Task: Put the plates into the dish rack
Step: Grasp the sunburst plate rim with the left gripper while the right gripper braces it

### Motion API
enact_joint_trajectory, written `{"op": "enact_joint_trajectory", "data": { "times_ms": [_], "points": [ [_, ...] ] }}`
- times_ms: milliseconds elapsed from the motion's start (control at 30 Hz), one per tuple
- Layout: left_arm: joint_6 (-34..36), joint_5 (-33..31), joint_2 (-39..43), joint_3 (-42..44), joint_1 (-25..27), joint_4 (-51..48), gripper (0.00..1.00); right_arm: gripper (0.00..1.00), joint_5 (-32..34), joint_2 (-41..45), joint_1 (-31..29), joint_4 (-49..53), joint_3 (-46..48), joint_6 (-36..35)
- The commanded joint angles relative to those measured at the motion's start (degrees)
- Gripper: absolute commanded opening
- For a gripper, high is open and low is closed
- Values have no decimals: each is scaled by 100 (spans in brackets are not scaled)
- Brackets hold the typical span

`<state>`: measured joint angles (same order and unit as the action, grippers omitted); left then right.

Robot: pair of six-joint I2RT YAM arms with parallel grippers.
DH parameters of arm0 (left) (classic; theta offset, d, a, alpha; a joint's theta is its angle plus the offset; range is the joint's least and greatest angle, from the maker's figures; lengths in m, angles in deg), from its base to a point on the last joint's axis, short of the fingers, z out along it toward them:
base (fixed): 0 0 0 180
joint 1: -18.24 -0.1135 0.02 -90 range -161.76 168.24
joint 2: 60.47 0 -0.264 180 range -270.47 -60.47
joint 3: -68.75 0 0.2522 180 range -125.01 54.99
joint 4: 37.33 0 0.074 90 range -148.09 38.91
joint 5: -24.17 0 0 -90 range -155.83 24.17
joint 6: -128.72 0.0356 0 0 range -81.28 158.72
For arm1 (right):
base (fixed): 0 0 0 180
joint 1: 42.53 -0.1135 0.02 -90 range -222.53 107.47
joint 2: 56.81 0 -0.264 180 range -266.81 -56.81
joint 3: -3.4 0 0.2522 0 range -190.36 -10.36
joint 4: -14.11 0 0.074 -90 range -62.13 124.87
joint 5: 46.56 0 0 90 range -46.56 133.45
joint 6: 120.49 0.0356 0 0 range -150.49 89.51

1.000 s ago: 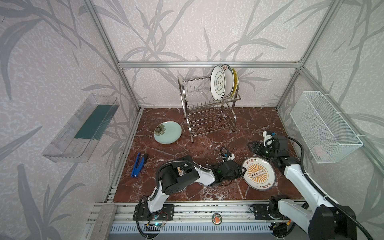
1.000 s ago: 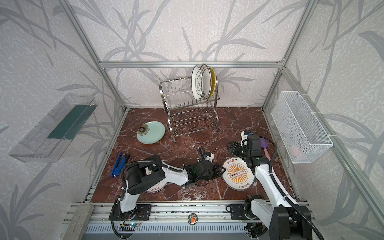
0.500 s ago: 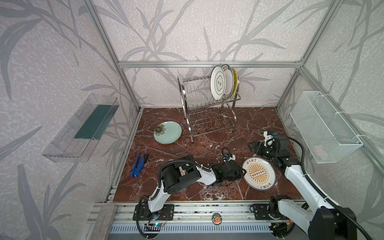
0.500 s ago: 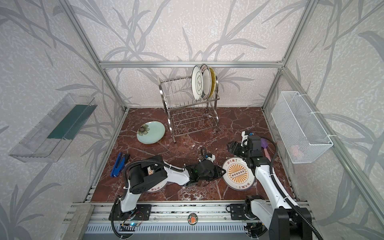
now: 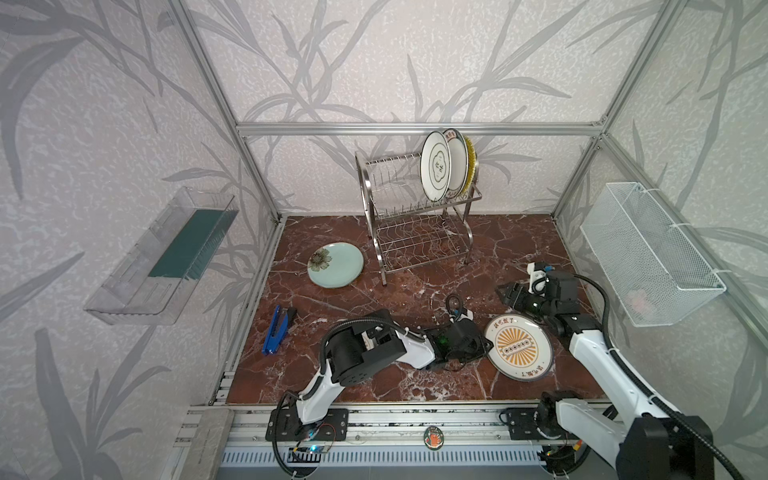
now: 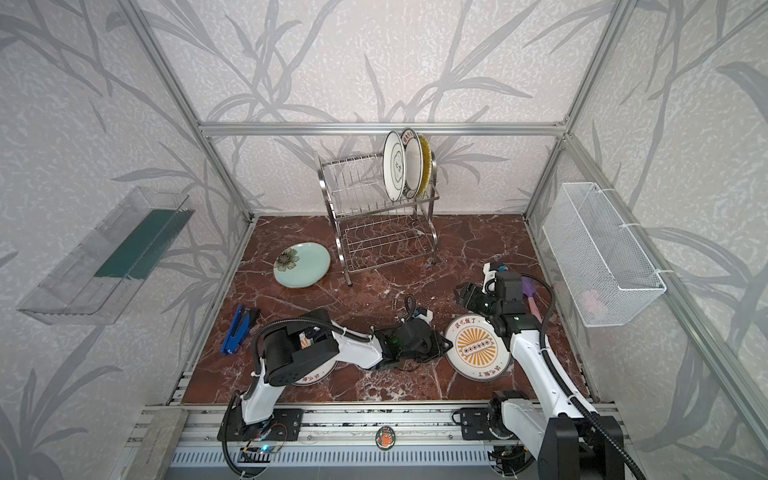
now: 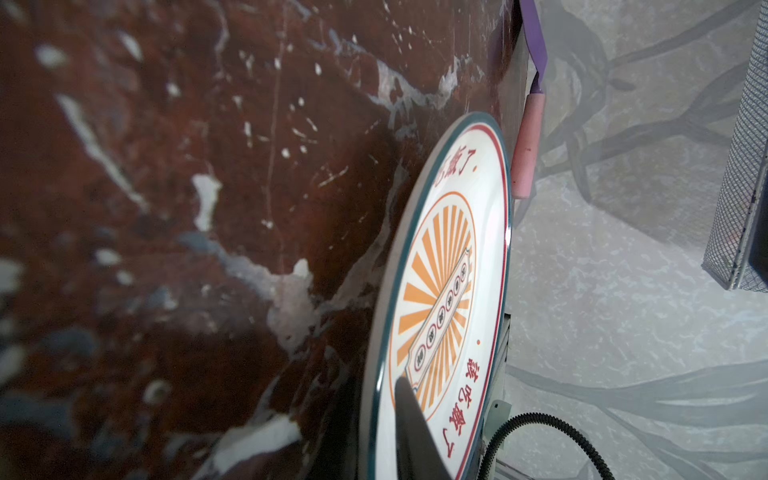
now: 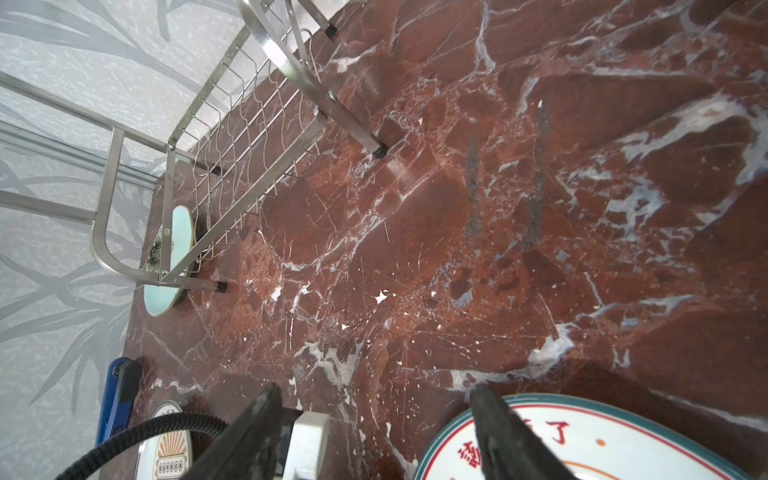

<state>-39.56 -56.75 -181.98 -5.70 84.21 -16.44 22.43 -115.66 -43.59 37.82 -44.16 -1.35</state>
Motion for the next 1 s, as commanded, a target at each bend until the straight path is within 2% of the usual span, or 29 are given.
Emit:
{"op": "enact_joint_trajectory", "data": {
  "times_ms": [0, 233, 467, 767, 967],
  "points": [
    [-159, 58, -146, -42, -47, 220, 10, 72, 45, 76, 33, 129, -166, 3],
    [-187, 37, -143, 87, -71, 511, 0, 72, 80, 69, 36, 146, -184, -5],
    [-34, -147, 103, 351, -123, 703, 0, 72, 155, 110, 36, 220, -227, -31],
    [1001, -589, 1219, 736, -209, -28, 0, 72, 268, 254, 174, 480, -453, -260],
    [837, -429, 1507, 1156, -482, 290, 0, 71, 203, 352, 352, 566, -524, -304]
  ]
}}
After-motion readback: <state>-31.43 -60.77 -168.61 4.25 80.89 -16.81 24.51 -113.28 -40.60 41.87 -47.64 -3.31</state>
